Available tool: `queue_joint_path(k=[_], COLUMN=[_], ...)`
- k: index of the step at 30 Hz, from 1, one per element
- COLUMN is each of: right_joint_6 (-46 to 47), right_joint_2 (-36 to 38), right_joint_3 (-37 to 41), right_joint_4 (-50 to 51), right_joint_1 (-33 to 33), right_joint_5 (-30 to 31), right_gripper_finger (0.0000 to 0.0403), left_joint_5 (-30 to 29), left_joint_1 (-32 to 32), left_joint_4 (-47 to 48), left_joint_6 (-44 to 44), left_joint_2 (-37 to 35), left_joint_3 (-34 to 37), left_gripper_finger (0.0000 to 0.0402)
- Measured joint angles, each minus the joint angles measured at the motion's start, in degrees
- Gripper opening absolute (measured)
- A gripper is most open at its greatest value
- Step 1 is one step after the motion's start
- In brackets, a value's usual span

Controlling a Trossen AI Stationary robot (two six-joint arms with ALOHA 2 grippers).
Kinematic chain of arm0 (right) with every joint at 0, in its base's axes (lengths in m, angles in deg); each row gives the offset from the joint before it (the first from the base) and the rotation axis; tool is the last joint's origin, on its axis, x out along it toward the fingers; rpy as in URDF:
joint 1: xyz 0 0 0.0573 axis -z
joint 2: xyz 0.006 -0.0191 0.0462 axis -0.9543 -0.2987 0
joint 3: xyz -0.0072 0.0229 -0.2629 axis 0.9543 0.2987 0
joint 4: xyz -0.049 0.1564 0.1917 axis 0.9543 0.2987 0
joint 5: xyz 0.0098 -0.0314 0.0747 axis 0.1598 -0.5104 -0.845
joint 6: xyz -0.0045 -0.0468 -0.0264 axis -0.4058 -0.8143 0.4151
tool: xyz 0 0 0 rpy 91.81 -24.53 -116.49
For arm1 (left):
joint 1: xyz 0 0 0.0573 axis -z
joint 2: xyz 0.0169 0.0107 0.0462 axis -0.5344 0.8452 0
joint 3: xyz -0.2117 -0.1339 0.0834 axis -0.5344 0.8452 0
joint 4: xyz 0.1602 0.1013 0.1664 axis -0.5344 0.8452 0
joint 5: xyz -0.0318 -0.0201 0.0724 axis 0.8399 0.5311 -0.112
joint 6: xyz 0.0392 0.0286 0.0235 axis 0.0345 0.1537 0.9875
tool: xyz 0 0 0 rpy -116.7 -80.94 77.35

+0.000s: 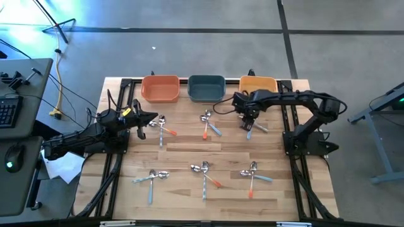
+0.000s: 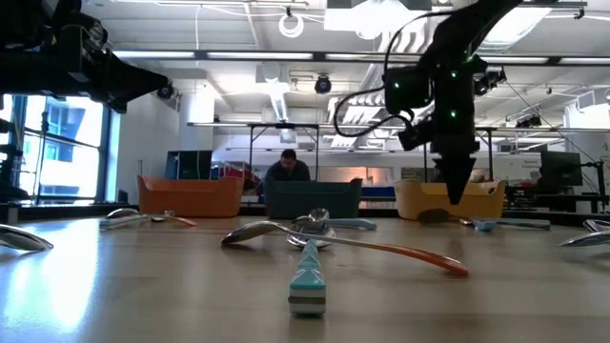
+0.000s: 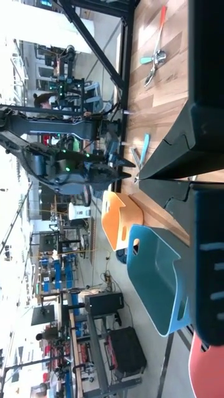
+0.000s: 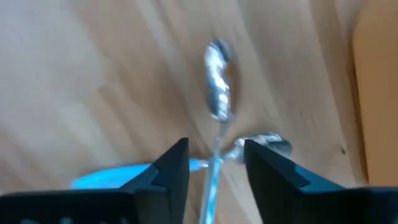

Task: Sort silverware by color (type)
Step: Put the white spoon into the blue bin

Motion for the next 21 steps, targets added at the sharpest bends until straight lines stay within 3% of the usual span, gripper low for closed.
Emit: queue_joint_path(k=[4, 9, 15, 21], right_joint_6=[0.6, 1.5, 0.4, 1.7], right_joint_2=[0.0, 0.0, 0.0, 0.0], right_joint_3=[3.1, 5.5, 6.8, 6.9], right_joint_4=[-3.5, -5.8, -10.9, -11.3], right_joint_1=[0.5, 0.6, 0.6, 0.6], right_joint_5=[2.2, 7.5, 5.4, 4.0], right_gripper_finger=[0.0165, 0.0135, 0.0091, 0.0104], left_joint_5=[0.0, 0.0, 0.0, 0.0], left_joint_1=[0.0, 0.0, 0.0, 0.0], left_joint_4=[0.0, 0.0, -0.1, -0.1], left_joint_6=[-0.4, -0.4, -0.4, -0.9], left_joint_2=[0.0, 0.0, 0.0, 0.0], left_joint_3=[0.0, 0.0, 0.0, 0.0], left_gripper_finger=[0.0003, 0.0003, 0.0003, 0.0003])
